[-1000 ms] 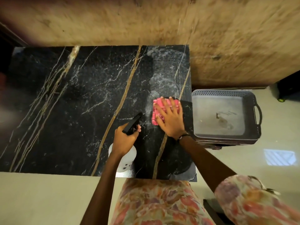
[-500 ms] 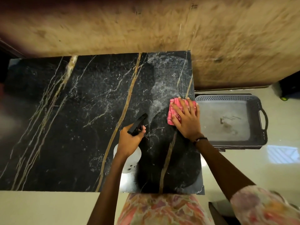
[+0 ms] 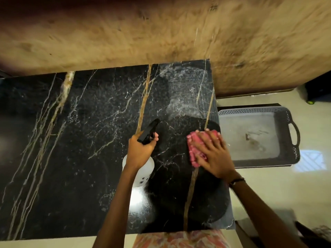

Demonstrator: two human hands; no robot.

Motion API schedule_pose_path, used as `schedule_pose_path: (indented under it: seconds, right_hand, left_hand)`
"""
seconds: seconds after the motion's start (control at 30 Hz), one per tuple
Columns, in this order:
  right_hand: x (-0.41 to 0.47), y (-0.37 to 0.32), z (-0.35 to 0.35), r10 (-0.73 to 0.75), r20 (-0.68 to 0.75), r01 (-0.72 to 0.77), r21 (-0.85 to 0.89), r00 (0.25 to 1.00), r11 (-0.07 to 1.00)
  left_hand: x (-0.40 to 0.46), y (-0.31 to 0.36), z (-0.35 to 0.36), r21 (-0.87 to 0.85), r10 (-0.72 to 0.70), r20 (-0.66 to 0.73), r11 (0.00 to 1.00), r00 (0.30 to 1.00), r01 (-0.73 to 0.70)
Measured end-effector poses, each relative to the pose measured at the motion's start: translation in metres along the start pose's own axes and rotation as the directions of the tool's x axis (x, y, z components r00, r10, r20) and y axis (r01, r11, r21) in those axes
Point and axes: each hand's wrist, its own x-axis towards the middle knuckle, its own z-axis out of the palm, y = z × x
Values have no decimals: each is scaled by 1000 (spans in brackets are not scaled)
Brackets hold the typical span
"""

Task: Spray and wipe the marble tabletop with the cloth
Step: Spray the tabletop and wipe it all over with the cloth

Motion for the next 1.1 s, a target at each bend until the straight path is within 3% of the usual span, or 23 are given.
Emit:
schedule_pose_path:
  seconds: [0.13, 0.23, 0.33, 0.43, 0.57, 0.63, 0.77, 0.83, 0.97, 1.1]
  right_hand:
    - [51, 42, -18, 231, -32, -230, 31, 972, 973]
    - [109, 36, -24, 284, -26, -283, 9, 959, 959]
    - [146, 10, -19, 212, -27, -212, -19, 977, 977]
    - [147, -16, -9, 19, 8, -19, -51, 1000, 999]
    - [117, 23, -10, -219, 15, 219, -87, 976, 972]
    - [108, 49, -16, -130, -31, 128, -62, 991, 990]
    - [146, 65, -32, 183, -58, -185, -32, 981, 982]
    - [183, 53, -36, 236, -38, -237, -25, 971, 971]
    - [231, 3, -23, 160, -35, -161, -47, 986, 986]
    - [213, -25, -13, -83, -26, 82, -57, 996, 995]
  left_hand:
    - [15, 7, 2, 7, 14, 51, 1000, 999, -14]
    - [25, 12, 6, -27, 18, 56, 999, 998, -17]
    - [35, 18, 9, -35, 31, 71, 999, 997, -28]
    - [45, 25, 10, -1, 68, 55, 998, 996, -68]
    - [62, 35, 9, -22, 84, 16, 996, 996, -84]
    - [69, 37, 6, -36, 76, 24, 997, 997, -75]
    - [81, 40, 4, -15, 74, 27, 997, 997, -74]
    - [86, 44, 5, -2, 75, 21, 997, 997, -75]
    - [94, 49, 3, -1, 74, 5, 997, 997, -74]
    - [105, 56, 3, -27, 68, -6, 997, 998, -69]
